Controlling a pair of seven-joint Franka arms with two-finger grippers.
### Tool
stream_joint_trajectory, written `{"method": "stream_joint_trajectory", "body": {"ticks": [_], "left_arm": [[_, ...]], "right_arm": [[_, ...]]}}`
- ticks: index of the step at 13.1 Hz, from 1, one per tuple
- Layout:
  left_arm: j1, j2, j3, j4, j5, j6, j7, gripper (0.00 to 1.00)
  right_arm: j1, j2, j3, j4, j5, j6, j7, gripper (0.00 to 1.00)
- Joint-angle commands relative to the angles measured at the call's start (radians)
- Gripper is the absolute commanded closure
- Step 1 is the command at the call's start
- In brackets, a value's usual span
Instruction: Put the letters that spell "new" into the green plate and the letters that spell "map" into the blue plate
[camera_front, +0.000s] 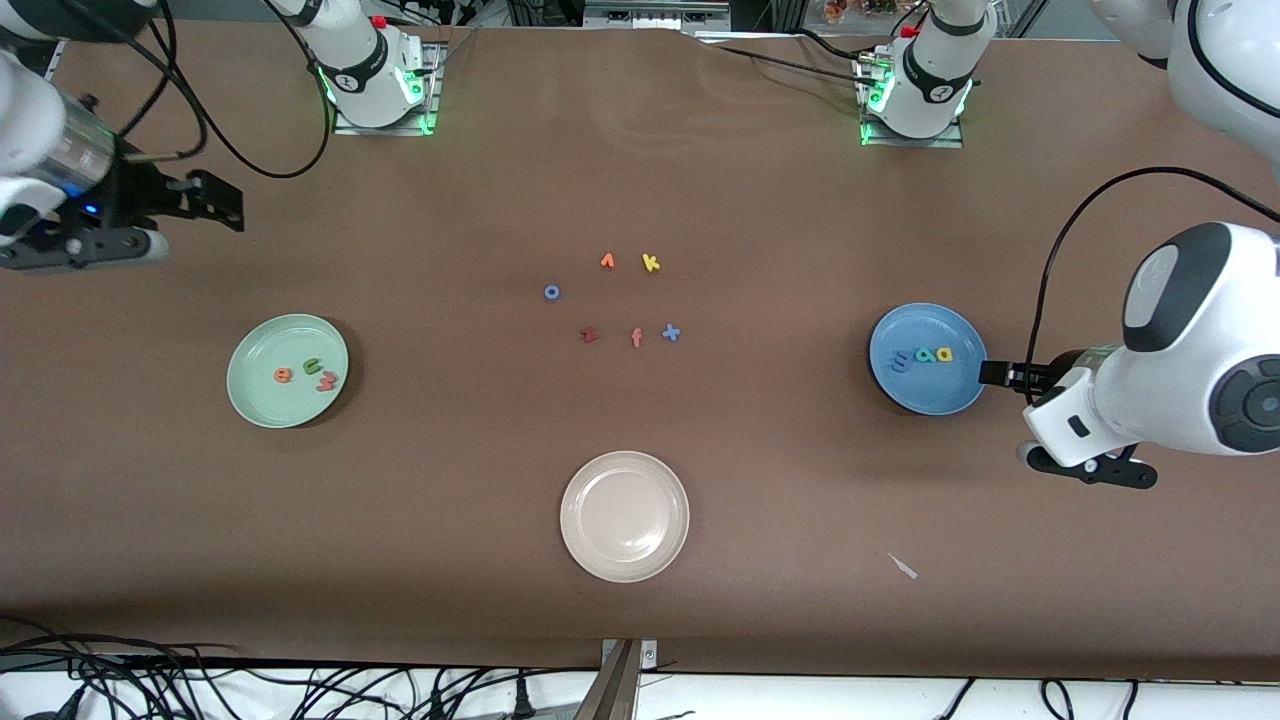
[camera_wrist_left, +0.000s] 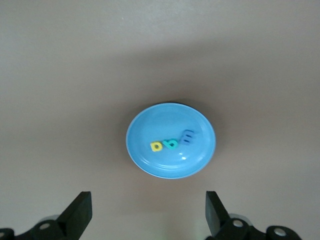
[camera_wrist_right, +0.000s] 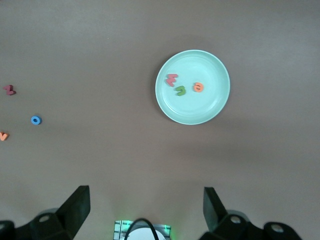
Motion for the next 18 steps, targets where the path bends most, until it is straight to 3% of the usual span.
{"method": "stream_joint_trajectory", "body": {"ticks": [1,2,3,5,11,12,18], "left_arm": [[-0.151,-0.118,0.340,0.007,-0.248,-0.020,0.120,0.00],[-0.197,-0.144,0.462,0.001,-0.343,-0.015,0.139,0.00],[-0.222,-0.159,0.505,-0.005,-0.378,-0.014,0.141,0.01],[-0.221,-0.208,0.506,-0.071,-0.390,0.041,0.142,0.01],[-0.213,-0.535,0.507,-0.627,-0.398,0.570,0.142,0.01],[-0.207,-0.541,0.507,-0.660,-0.397,0.627,0.142,0.01],[-0.202,-0.535,0.510,-0.579,-0.389,0.606,0.145,0.00]], "right_arm": [[-0.012,0.012,0.004,0.020,-0.007,-0.024,0.017,0.00],[-0.012,0.012,0.004,0.019,-0.007,-0.019,0.018,0.00],[-0.013,0.012,0.004,0.019,-0.007,-0.006,0.018,0.00],[-0.012,0.020,0.004,0.019,-0.007,0.020,0.018,0.00],[-0.007,0.029,0.006,0.025,0.002,0.016,0.020,0.00],[-0.006,0.029,0.007,0.025,0.002,0.016,0.020,0.00],[-0.007,0.030,0.006,0.025,0.002,0.011,0.020,0.00]]}}
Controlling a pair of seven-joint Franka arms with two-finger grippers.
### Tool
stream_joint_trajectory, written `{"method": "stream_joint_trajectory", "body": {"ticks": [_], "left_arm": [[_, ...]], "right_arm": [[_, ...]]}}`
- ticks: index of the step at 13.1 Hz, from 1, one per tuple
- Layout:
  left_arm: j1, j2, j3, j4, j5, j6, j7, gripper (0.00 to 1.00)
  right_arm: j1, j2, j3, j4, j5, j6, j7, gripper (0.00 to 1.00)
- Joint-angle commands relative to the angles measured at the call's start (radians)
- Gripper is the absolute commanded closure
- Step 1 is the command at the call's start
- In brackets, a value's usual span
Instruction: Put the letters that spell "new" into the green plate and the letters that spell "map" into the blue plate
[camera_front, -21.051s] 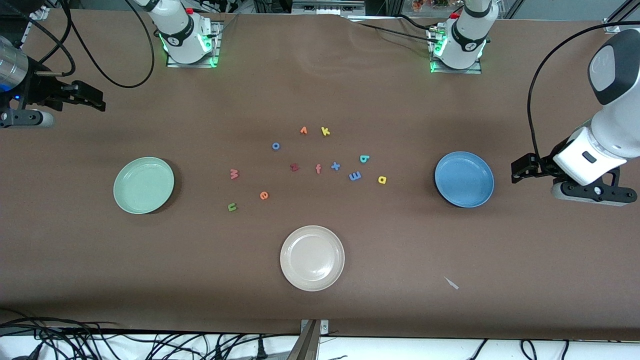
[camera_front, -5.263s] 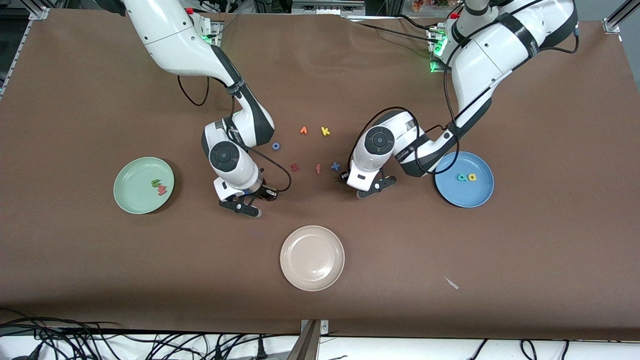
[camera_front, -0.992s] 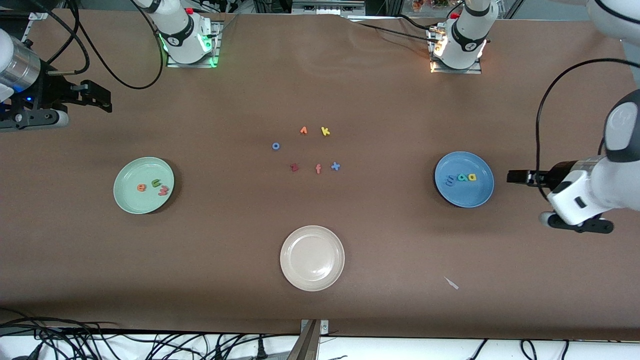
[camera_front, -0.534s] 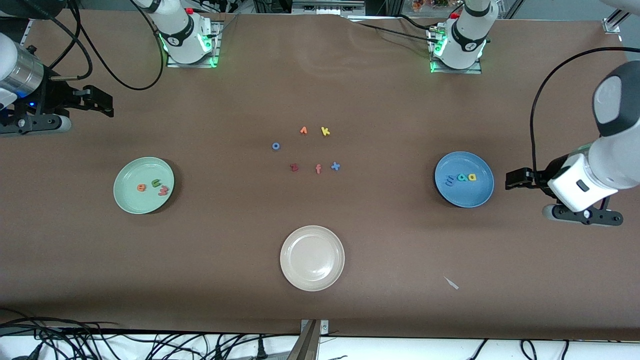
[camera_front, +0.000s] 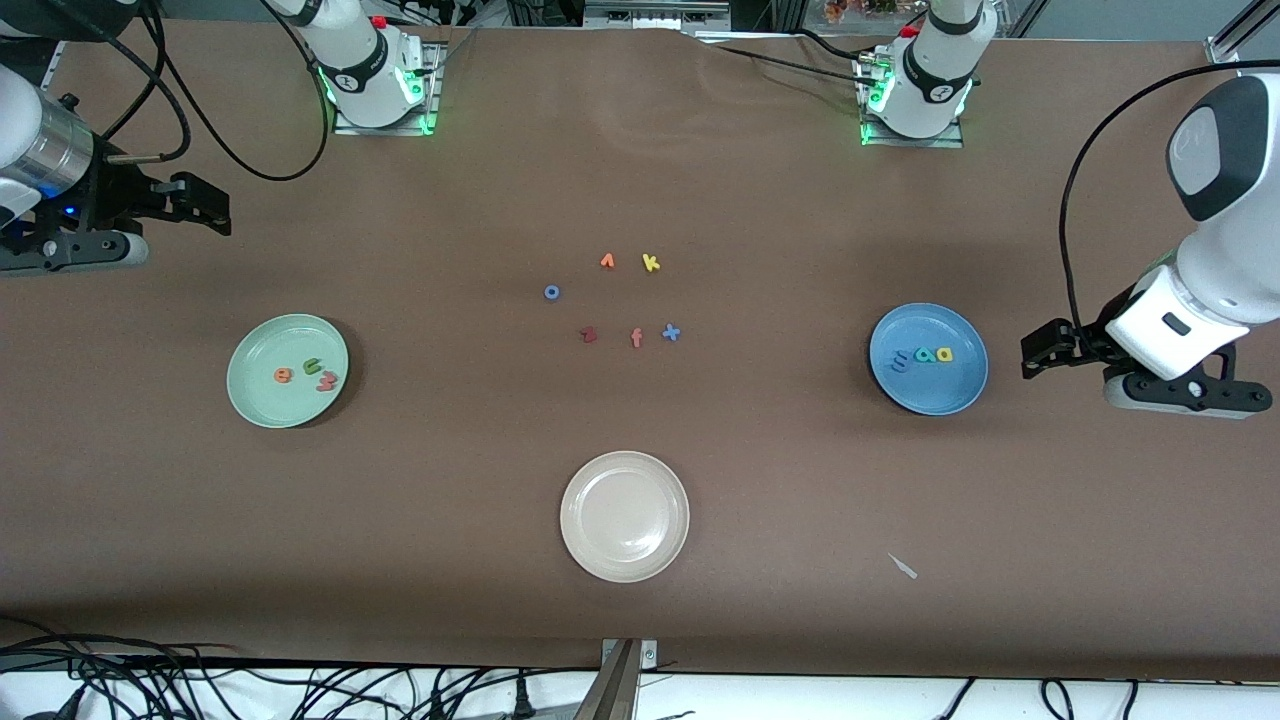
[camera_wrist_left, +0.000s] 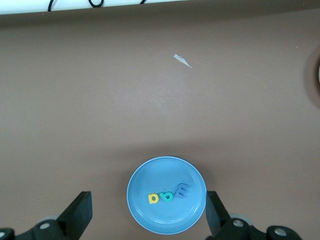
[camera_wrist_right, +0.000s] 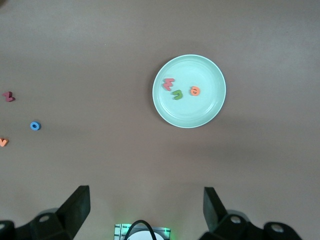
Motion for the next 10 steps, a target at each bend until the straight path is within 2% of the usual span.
{"method": "stream_joint_trajectory", "body": {"ticks": [1,4,10], "left_arm": [[-0.001,-0.017,0.007,0.031,-0.022,-0.032,0.025,0.00],[-0.002,-0.012,0.008,0.088,-0.018,-0.089,0.040,0.00],[0.001,0.002,0.011,0.086,-0.020,-0.100,0.056,0.00]], "right_arm": [[-0.002,0.003,0.001,0.014,0.002,-0.008,0.016,0.00],[-0.004,0.003,0.001,0.014,0.002,-0.011,0.016,0.00],[-0.004,0.003,0.001,0.014,0.002,-0.013,0.016,0.00]]}}
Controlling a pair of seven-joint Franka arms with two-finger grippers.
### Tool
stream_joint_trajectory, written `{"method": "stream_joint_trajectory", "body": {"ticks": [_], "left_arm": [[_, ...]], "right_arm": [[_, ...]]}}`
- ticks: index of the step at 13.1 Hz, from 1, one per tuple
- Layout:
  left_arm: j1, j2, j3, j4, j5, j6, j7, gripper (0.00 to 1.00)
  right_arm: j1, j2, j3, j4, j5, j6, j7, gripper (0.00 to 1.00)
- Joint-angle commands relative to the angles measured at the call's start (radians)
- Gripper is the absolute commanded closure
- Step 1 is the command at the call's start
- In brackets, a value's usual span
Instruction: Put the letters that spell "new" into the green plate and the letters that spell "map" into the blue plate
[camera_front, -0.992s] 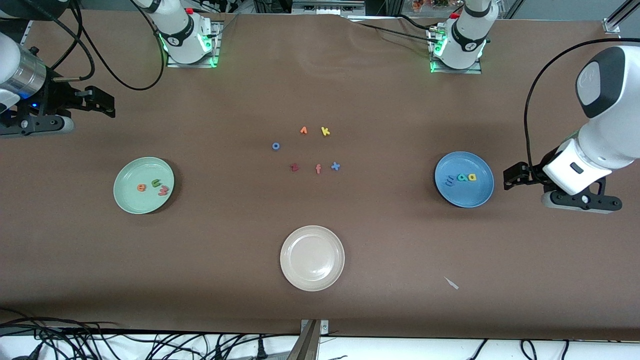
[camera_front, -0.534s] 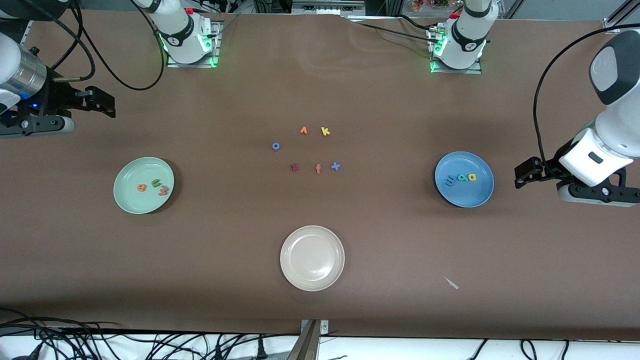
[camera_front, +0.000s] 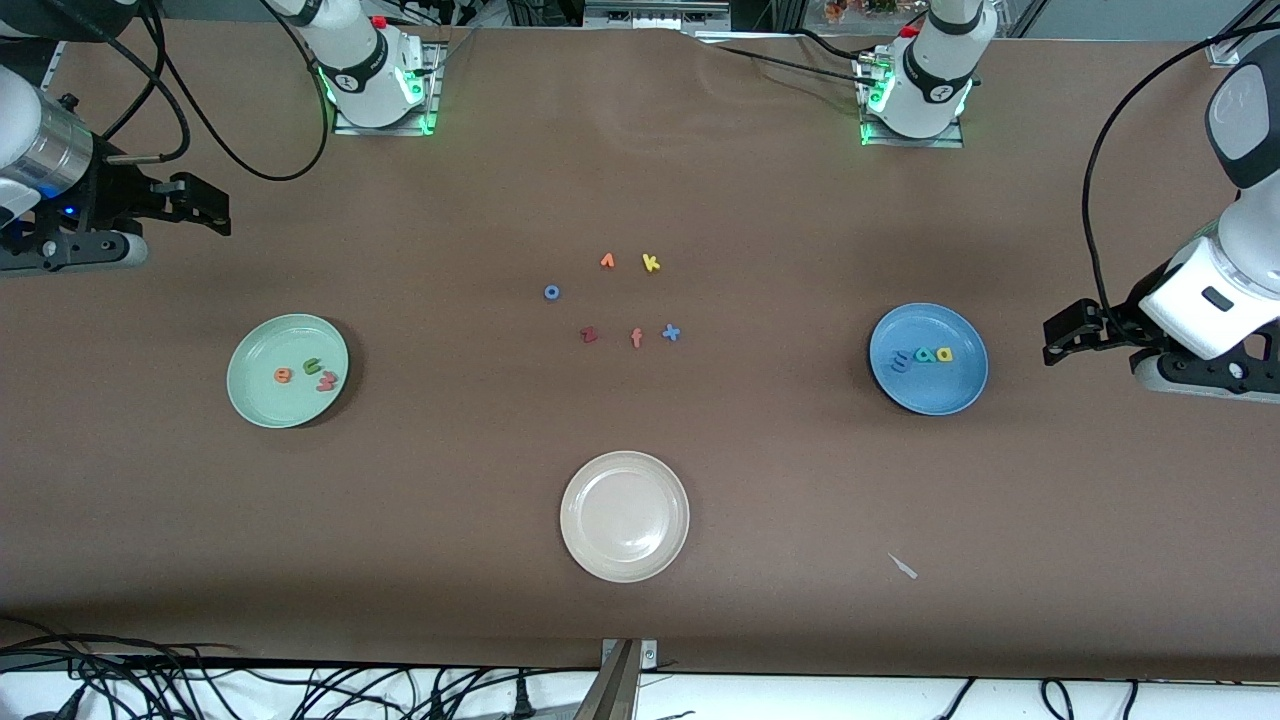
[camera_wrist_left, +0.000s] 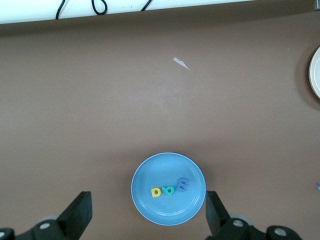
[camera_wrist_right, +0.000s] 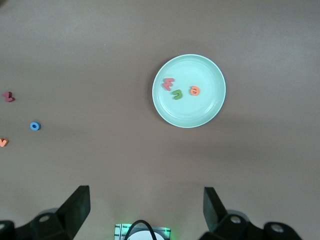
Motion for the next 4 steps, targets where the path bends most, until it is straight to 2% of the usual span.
{"method": "stream_joint_trajectory", "body": {"ticks": [1,4], "left_arm": [[0.007,0.010,0.008,0.016,-0.018,-0.015,0.036,0.00],[0.007,0.013,0.008,0.016,-0.015,-0.015,0.033,0.00]], "right_arm": [[-0.003,0.003,0.002,0.014,0.002,-0.012,0.014,0.00],[-0.003,0.003,0.002,0.012,0.002,-0.012,0.012,0.00]]}}
